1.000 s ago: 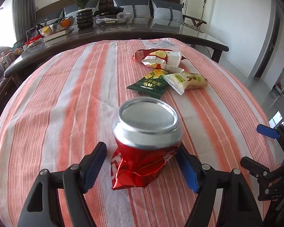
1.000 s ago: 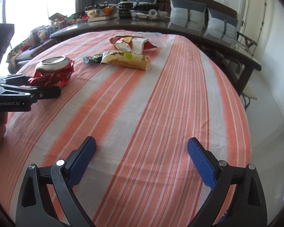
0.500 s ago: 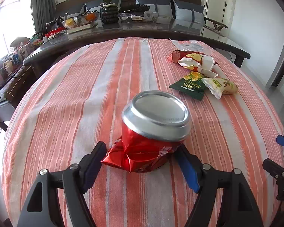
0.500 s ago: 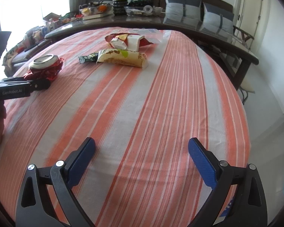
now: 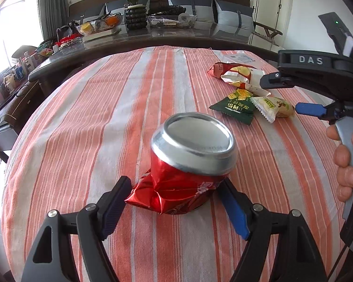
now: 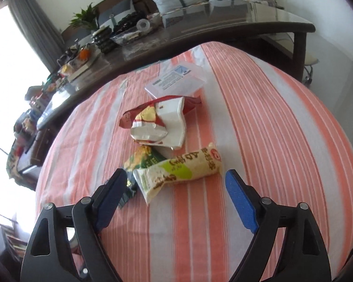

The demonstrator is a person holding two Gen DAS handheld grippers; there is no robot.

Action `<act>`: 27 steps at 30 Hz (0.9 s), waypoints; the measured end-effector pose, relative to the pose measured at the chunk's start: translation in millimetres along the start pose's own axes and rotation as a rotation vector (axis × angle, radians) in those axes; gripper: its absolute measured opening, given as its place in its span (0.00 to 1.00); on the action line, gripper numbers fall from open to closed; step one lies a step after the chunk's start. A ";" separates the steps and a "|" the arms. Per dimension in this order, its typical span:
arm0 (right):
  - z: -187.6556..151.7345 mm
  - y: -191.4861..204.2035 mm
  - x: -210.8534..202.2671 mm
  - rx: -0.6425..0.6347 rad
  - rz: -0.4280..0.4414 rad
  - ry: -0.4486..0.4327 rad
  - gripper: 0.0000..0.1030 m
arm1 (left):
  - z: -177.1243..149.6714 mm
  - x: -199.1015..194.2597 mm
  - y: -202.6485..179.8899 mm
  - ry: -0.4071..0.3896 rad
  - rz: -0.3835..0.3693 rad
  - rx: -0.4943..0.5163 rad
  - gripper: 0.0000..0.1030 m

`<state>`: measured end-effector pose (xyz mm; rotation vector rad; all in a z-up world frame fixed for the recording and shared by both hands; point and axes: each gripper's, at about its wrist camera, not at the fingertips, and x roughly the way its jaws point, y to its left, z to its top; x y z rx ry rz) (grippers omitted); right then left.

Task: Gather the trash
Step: 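Grasp the red can with the left tool while the right tool grasps the yellow snack bar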

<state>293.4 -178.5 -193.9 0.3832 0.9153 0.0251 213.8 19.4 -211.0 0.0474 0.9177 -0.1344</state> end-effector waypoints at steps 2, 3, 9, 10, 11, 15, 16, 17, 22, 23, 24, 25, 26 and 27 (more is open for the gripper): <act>7.1 9.1 17.1 -0.006 -0.061 0.027 0.86 | 0.0 0.0 0.0 0.000 0.000 0.000 0.76; 8.4 11.2 24.0 -0.021 -0.091 0.041 0.86 | 0.0 0.1 0.0 0.000 0.000 0.000 0.76; -9.2 -12.6 17.8 -0.128 -0.159 0.080 0.85 | 0.5 0.6 0.1 0.000 0.003 0.003 0.76; -13.2 -18.8 11.5 -0.146 -0.145 0.083 0.85 | 0.4 0.6 0.0 0.000 0.003 0.003 0.76; -16.4 -24.9 5.9 -0.168 -0.141 0.089 0.85 | 0.5 0.6 0.0 0.000 0.003 0.003 0.76; -28.3 -41.0 -21.3 -0.244 -0.139 0.081 0.84 | 0.5 0.5 0.0 0.000 0.003 0.003 0.76; -31.3 -42.7 -28.2 -0.252 -0.123 0.070 0.85 | 0.5 0.5 0.1 0.000 0.002 0.003 0.76; -34.8 -44.1 -33.6 -0.258 -0.109 0.063 0.85 | 0.5 0.5 0.0 0.000 0.002 0.003 0.76; -66.2 -40.2 -35.8 -0.287 -0.080 0.066 0.88 | 0.5 0.5 0.4 0.000 -0.003 0.000 0.76; -73.2 -37.0 -34.4 -0.306 -0.088 0.052 0.89 | 0.4 0.4 1.0 0.000 -0.010 -0.002 0.76; -79.5 -32.9 -34.3 -0.336 -0.103 0.026 0.92 | 0.2 0.2 1.4 0.001 -0.018 0.004 0.76; -83.9 -29.8 -32.9 -0.357 -0.114 0.014 0.95 | -0.3 -0.5 1.7 0.002 -0.030 0.019 0.76; -84.8 -27.0 -32.0 -0.371 -0.120 0.016 0.95 | -1.2 -1.4 2.7 0.004 -0.046 0.036 0.76; -84.1 -26.9 -32.0 -0.368 -0.112 0.014 0.95 | -2.6 -3.0 4.5 0.004 -0.069 0.049 0.76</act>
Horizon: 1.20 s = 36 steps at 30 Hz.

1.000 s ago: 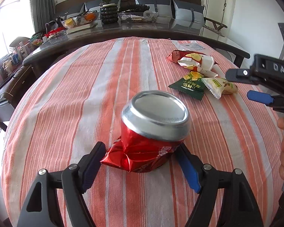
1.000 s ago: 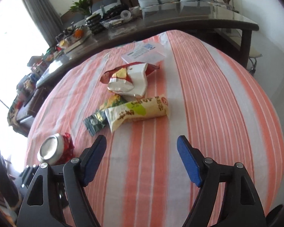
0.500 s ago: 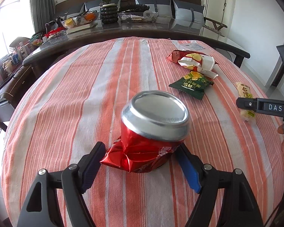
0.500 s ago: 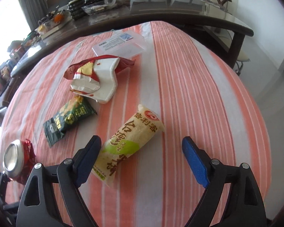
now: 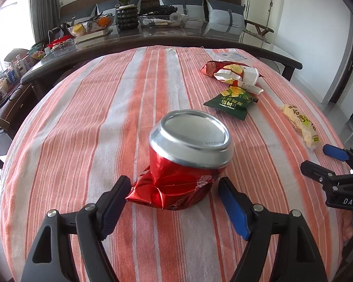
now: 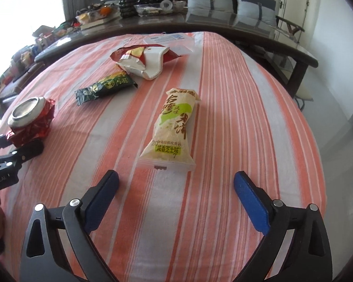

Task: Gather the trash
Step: 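Grasp the red can with the left tool while the right tool grasps the yellow snack bar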

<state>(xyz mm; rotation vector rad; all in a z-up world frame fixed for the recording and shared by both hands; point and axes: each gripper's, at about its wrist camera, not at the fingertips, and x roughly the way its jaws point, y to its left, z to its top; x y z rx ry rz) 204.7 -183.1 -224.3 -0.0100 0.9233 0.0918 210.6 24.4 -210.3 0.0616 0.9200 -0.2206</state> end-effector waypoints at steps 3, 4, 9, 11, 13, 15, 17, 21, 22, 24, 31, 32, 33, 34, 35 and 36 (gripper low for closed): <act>1.4 -6.4 0.6 0.029 0.029 -0.003 0.97 | -6.8 -9.3 7.7 -0.011 -0.070 0.012 0.76; 1.4 -8.7 0.3 0.036 0.038 -0.006 0.97 | -9.1 -13.0 9.5 -0.013 -0.084 0.011 0.76; -4.8 -16.3 -9.2 0.053 0.091 -0.003 0.96 | -2.2 -34.7 -0.6 -0.086 -0.110 0.080 0.76; -2.1 -21.6 -14.4 0.066 0.117 0.005 0.95 | 6.7 -34.3 -5.6 -0.081 -0.108 0.096 0.76; 4.4 -23.7 -20.2 0.056 0.133 0.011 0.93 | 14.7 -31.9 -9.2 -0.074 -0.104 0.110 0.76; 13.8 -23.8 -24.6 0.039 0.140 0.020 0.92 | 20.4 -27.6 -9.5 -0.064 -0.106 0.133 0.76; 24.2 -23.1 -24.2 0.033 0.140 0.041 0.91 | 24.4 -19.7 -10.2 -0.032 -0.103 0.163 0.76; 44.5 -17.0 -12.4 0.020 0.119 0.088 0.87 | 17.5 -21.1 -4.1 0.013 -0.067 0.216 0.76; 48.1 -16.0 -10.1 0.018 0.112 0.097 0.87 | 13.7 -25.2 -0.1 0.014 -0.085 0.218 0.76; 52.5 -15.0 -7.9 0.023 0.113 0.112 0.87 | 8.8 -31.0 7.1 0.016 -0.096 0.222 0.76; 56.1 -13.4 -4.7 0.008 0.097 0.152 0.87 | 28.4 -35.7 10.1 -0.016 -0.163 0.223 0.76; 57.3 -13.2 -3.9 0.007 0.098 0.160 0.87 | 32.3 -32.8 5.9 -0.016 -0.168 0.243 0.76; 58.1 -13.2 -3.2 0.007 0.100 0.169 0.87 | 35.6 -28.8 2.0 -0.012 -0.169 0.260 0.76; 59.2 -13.6 -1.9 0.009 0.101 0.181 0.86 | 39.2 -23.8 -1.4 -0.006 -0.163 0.270 0.76; 60.8 -14.1 -0.1 0.013 0.099 0.191 0.86 | 42.4 -19.1 -3.7 0.000 -0.156 0.273 0.76; 62.7 -14.9 1.9 0.019 0.096 0.200 0.85 | 45.0 -14.8 -5.2 0.005 -0.155 0.273 0.76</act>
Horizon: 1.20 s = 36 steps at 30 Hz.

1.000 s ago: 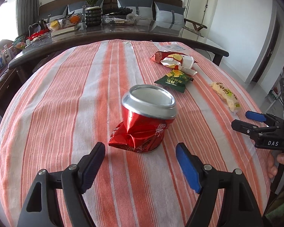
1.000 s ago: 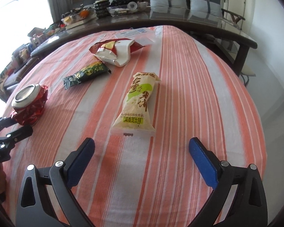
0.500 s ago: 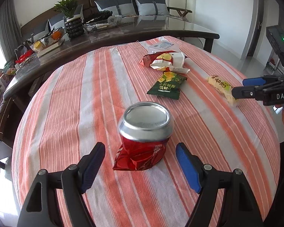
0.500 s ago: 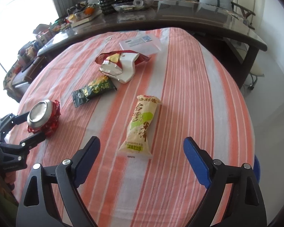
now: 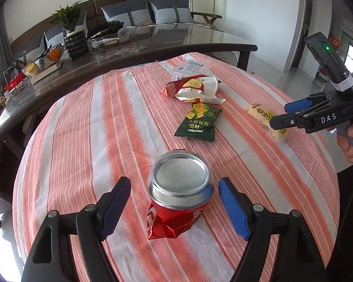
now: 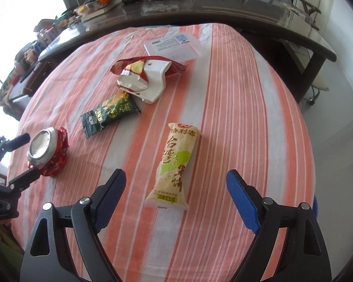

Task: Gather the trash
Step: 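Grasp the red can with the left tool while the right tool grasps the yellow snack bar, then carry the can and snack bar to the blue wastebasket and release both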

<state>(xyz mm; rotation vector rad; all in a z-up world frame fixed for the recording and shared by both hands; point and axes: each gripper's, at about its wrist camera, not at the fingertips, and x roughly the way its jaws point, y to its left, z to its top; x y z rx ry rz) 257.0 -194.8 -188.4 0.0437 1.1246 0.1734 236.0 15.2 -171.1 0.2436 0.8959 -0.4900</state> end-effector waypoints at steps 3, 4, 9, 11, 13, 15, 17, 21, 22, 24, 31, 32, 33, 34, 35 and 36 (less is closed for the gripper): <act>8.1 -4.3 4.3 0.038 0.002 0.023 0.81 | 4.3 6.0 -0.2 -0.001 -0.009 -0.002 0.76; 10.4 -5.7 5.7 0.052 0.005 0.030 0.80 | 4.9 6.1 -0.5 -0.008 -0.012 -0.001 0.76; 14.9 -5.2 16.3 0.066 0.007 0.077 0.57 | 4.9 3.1 0.8 -0.026 -0.036 -0.022 0.59; 13.4 -1.5 18.3 0.031 0.007 0.087 0.23 | 3.0 0.6 -0.4 -0.034 -0.032 -0.018 0.59; 10.1 0.2 15.8 0.009 -0.001 0.082 0.14 | 0.3 -2.9 -1.6 -0.043 -0.016 -0.025 0.59; 6.0 -0.5 9.5 -0.001 0.004 0.065 0.13 | -1.6 -8.2 -2.4 -0.059 -0.011 -0.045 0.59; 2.0 -1.6 0.8 -0.012 0.012 0.043 0.13 | -2.6 -14.1 -4.0 -0.074 -0.017 -0.066 0.59; -7.8 -4.8 -17.9 -0.035 0.029 0.005 0.13 | -0.9 -23.4 -15.7 -0.087 -0.027 -0.080 0.59; -10.6 -6.1 -22.4 -0.041 0.033 -0.003 0.13 | 0.4 -25.6 -20.4 -0.091 -0.032 -0.079 0.59; -14.5 -8.9 -29.3 -0.048 0.045 -0.014 0.13 | 4.1 -28.3 -31.5 -0.097 -0.045 -0.075 0.59; -27.3 -30.9 -43.2 -0.028 0.060 -0.040 0.13 | 21.5 -26.6 -76.5 -0.108 -0.079 -0.045 0.59; -29.0 -34.7 -44.2 -0.023 0.062 -0.042 0.13 | 23.8 -25.0 -82.7 -0.107 -0.085 -0.044 0.59; -31.7 -39.2 -46.5 -0.016 0.064 -0.046 0.13 | 26.8 -23.1 -88.6 -0.105 -0.090 -0.042 0.59; -34.2 -44.0 -48.7 -0.008 0.066 -0.051 0.13 | 29.8 -20.7 -94.7 -0.104 -0.095 -0.040 0.59; -37.2 -49.4 -51.2 0.000 0.067 -0.054 0.13 | 32.6 -18.5 -100.1 -0.102 -0.101 -0.040 0.59; -39.9 -54.7 -53.4 0.007 0.070 -0.057 0.13 | 35.5 -16.5 -106.0 -0.101 -0.109 -0.041 0.59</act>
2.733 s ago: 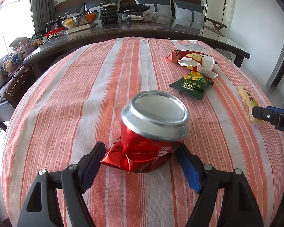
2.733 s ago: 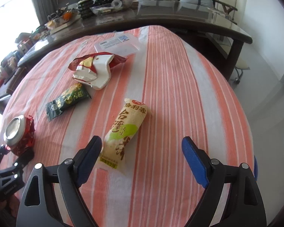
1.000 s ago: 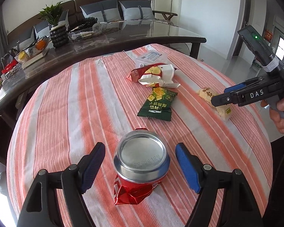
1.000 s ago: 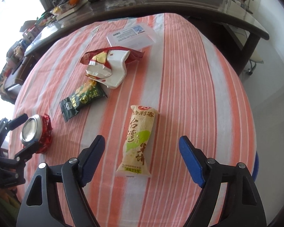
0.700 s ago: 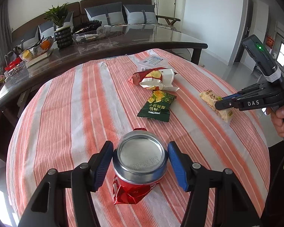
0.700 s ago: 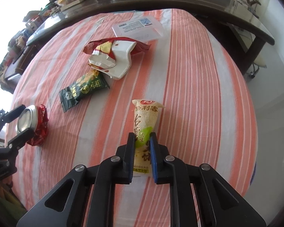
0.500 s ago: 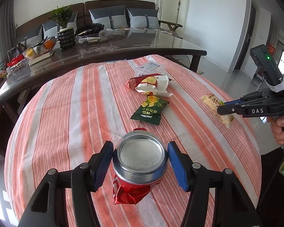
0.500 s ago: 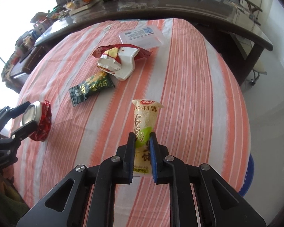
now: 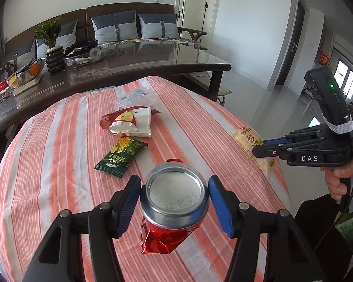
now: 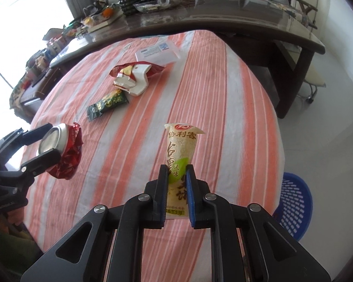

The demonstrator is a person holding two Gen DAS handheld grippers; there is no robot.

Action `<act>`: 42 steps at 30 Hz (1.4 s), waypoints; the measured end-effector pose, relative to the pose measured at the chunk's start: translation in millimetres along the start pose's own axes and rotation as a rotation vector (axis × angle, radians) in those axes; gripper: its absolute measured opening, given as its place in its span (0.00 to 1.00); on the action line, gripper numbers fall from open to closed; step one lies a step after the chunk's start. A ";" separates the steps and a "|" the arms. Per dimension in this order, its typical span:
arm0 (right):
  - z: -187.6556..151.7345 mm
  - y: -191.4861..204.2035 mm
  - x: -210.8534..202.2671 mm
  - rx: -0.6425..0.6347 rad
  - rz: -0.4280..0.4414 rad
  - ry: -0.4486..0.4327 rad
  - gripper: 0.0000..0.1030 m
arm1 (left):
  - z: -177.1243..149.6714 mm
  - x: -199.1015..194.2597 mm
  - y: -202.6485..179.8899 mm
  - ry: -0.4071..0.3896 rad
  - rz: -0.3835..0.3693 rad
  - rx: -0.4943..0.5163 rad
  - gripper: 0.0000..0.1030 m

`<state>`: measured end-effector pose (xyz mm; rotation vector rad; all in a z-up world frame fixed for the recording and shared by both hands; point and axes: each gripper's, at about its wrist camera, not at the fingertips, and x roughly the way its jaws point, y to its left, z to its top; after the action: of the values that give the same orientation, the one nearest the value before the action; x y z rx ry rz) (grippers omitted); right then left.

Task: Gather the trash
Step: 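Carry the can and snack bar to the blue wastebasket and release both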

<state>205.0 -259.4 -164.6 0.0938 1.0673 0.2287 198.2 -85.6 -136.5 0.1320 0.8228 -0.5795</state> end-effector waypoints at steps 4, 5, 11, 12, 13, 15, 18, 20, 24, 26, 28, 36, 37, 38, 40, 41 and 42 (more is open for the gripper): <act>-8.7 -23.0 -11.0 0.027 -0.016 -0.009 0.13 | 11.7 11.5 -25.7 0.001 -0.038 0.002 0.59; -11.2 -30.0 -14.7 0.037 -0.020 -0.013 0.13 | 14.8 14.2 -33.5 -0.001 -0.048 0.007 0.59; -28.0 -79.7 -34.0 0.097 -0.063 -0.020 0.13 | 37.1 35.3 -85.5 0.002 -0.128 0.036 0.59; -31.2 -89.6 -36.4 0.110 -0.075 -0.019 0.13 | 40.6 38.7 -95.2 0.002 -0.141 0.042 0.59; -34.6 -99.8 -38.6 0.123 -0.086 -0.017 0.13 | 44.2 42.5 -105.9 0.003 -0.155 0.051 0.59; -43.1 -121.2 -42.8 0.153 -0.107 -0.013 0.13 | 49.9 50.2 -126.3 0.005 -0.178 0.069 0.59; -56.3 -151.0 -47.9 0.194 -0.140 -0.003 0.13 | 57.2 64.3 -155.5 0.016 -0.211 0.091 0.59; -65.6 -168.7 -49.3 0.220 -0.159 0.004 0.13 | 60.2 74.4 -172.5 0.027 -0.231 0.098 0.59; -82.9 -200.1 -48.0 0.274 -0.175 0.019 0.13 | 64.2 98.7 -203.9 0.057 -0.263 0.103 0.59; -89.9 -213.4 -44.8 0.302 -0.179 0.025 0.13 | 64.7 110.7 -217.4 0.072 -0.274 0.108 0.59; -96.1 -226.9 -39.8 0.329 -0.178 0.034 0.13 | 63.7 123.7 -230.5 0.090 -0.284 0.112 0.59; -118.5 -269.3 -15.9 0.415 -0.164 0.072 0.13 | 56.8 171.1 -264.3 0.151 -0.300 0.114 0.59; -122.9 -273.9 -15.2 0.426 -0.159 0.074 0.13 | 55.7 175.7 -266.1 0.158 -0.299 0.111 0.59; -125.4 -277.8 -14.0 0.437 -0.151 0.077 0.13 | 54.7 180.4 -267.4 0.164 -0.300 0.109 0.59; -127.3 -283.7 -13.9 0.447 -0.140 0.075 0.13 | 52.3 189.5 -271.1 0.176 -0.300 0.106 0.59; -127.4 -285.3 -14.2 0.447 -0.139 0.074 0.13 | 50.5 192.9 -272.7 0.181 -0.300 0.106 0.59; -127.5 -286.8 -14.3 0.447 -0.140 0.073 0.13 | 50.6 198.5 -275.5 0.186 -0.299 0.108 0.59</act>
<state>127.0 -546.0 -267.2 0.4130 1.1780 -0.1367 190.3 -419.5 -215.9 0.1645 1.0001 -0.9035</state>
